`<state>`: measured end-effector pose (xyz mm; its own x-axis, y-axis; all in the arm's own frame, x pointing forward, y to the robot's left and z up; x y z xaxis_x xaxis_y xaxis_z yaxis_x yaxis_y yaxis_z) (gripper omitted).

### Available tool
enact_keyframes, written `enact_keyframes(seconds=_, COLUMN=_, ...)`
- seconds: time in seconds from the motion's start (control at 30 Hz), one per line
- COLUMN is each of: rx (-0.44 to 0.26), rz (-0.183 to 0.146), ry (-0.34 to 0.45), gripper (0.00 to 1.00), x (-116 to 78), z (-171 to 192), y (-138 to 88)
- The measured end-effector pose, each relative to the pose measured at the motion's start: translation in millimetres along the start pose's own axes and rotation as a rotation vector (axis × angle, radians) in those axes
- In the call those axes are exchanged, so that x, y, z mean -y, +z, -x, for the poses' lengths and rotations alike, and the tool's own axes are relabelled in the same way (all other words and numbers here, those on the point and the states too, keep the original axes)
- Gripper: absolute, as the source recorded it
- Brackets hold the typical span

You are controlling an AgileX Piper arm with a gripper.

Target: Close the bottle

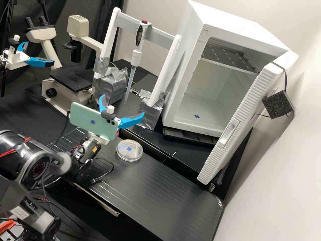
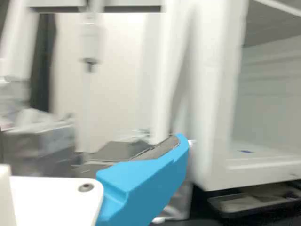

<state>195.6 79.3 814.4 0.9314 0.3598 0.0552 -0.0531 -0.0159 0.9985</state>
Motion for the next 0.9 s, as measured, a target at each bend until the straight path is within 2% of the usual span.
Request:
enact_keyframes(seconds=0.2, rx=-0.048, rz=0.045, ry=-0.13, gripper=1.0, x=27.1, z=29.5, y=-12.2)
enact_keyframes(seconds=0.3, rx=-0.041, rz=0.041, ry=-0.166, gripper=1.0, x=34.6, z=36.0, y=-12.2)
enact_keyframes(seconds=0.7, rx=0.019, rz=0.054, ry=-0.251, gripper=1.0, x=51.5, z=35.2, y=-2.2)
enact_keyframes(seconds=0.87, rx=0.072, rz=0.065, ry=-0.245, gripper=1.0, x=50.6, z=33.5, y=7.5)
enact_keyframes(seconds=0.9, rx=0.083, rz=0.062, ry=-0.24, gripper=0.0, x=49.7, z=33.3, y=9.3)
